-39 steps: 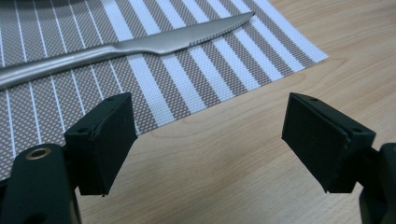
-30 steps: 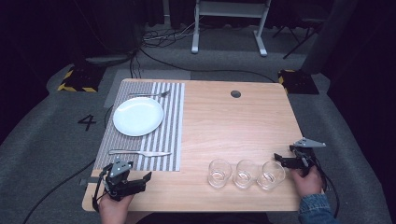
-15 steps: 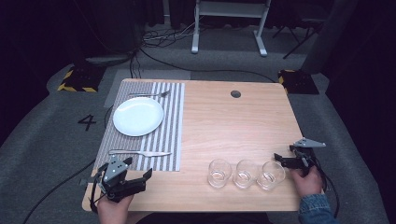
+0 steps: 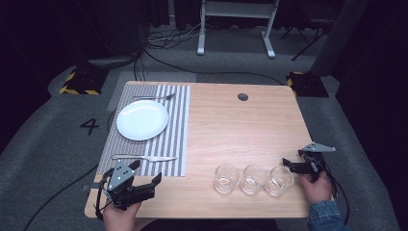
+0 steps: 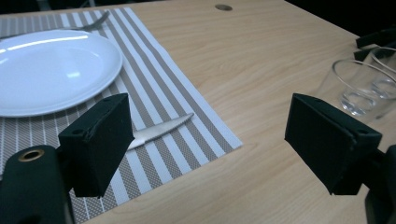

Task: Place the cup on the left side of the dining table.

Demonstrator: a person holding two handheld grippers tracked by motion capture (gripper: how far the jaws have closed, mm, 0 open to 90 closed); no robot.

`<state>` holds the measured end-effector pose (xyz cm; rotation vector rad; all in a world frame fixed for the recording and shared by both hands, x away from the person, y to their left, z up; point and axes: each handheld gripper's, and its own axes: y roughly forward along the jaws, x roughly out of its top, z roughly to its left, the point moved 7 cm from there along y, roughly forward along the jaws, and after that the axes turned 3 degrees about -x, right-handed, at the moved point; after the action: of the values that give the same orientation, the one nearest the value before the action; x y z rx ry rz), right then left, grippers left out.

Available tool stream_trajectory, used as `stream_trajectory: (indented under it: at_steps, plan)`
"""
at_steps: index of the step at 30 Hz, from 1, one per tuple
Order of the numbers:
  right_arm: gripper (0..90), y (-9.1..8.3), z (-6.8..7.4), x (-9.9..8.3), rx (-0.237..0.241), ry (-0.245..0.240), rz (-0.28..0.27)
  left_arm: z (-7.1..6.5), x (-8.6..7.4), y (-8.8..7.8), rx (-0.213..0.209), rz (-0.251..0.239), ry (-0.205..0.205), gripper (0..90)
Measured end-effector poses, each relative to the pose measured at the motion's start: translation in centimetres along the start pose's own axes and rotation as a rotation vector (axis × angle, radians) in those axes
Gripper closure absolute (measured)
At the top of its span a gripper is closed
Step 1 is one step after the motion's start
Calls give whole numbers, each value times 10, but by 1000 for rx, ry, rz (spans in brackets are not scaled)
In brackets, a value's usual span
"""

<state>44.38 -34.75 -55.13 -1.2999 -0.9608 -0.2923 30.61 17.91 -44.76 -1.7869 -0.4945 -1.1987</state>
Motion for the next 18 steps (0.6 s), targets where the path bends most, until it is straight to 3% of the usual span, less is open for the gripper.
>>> stream_trajectory:
  at_steps: [4,18]
  plan:
    - [146,0,0,0,0,0,0,-4,4,2,36,0,32,150]
    - [146,0,0,0,1,1,0,-36,21,19,-91,7,80,149]
